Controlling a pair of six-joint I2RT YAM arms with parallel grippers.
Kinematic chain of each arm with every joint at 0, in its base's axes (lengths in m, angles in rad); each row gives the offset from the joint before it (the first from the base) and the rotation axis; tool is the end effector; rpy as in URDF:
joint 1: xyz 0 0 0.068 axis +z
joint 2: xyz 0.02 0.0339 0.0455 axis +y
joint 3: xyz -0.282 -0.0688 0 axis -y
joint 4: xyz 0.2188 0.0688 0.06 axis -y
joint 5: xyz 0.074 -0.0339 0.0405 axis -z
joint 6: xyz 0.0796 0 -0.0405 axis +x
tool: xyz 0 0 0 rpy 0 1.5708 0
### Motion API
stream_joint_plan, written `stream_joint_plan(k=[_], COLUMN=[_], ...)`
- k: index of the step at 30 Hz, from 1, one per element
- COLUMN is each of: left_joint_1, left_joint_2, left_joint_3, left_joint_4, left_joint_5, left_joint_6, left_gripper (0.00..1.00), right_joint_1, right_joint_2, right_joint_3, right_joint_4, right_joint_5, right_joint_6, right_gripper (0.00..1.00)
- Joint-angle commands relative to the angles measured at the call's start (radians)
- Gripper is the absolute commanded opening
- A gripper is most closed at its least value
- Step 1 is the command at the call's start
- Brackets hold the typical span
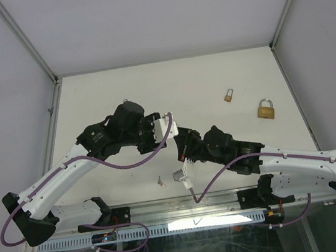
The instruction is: Unlock with the key
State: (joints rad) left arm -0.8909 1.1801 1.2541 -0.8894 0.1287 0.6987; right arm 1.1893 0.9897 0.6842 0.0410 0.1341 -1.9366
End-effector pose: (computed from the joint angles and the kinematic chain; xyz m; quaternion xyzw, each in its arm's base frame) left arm 0.1374 -0.1862 0.3389 0.6787 0.6328 -0.0948 0.3606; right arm 0.0990 0.2183 0.3007 -0.7920 0.0469 -0.2709 0.5451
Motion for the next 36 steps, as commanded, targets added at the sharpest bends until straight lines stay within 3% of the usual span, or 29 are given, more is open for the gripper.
stream_joint_plan(k=[1,36], left_joint_1=[-0.009,-0.011], left_joint_2=[-0.025,-0.007], left_joint_3=[0.046,0.061], left_joint_4=[0.099,0.098], left_joint_5=[0.0,0.017], left_joint_6=[-0.007,-0.045], left_gripper=[0.0,0.0], right_joint_1=[0.007,0.012], right_joint_2=[-0.001,-0.001], right_joint_3=[0.026,0.018], right_joint_4=[0.029,0.009], right_joint_5=[0.033,0.057], right_joint_6=[-0.013,-0.01], right_gripper=[0.0,0.0])
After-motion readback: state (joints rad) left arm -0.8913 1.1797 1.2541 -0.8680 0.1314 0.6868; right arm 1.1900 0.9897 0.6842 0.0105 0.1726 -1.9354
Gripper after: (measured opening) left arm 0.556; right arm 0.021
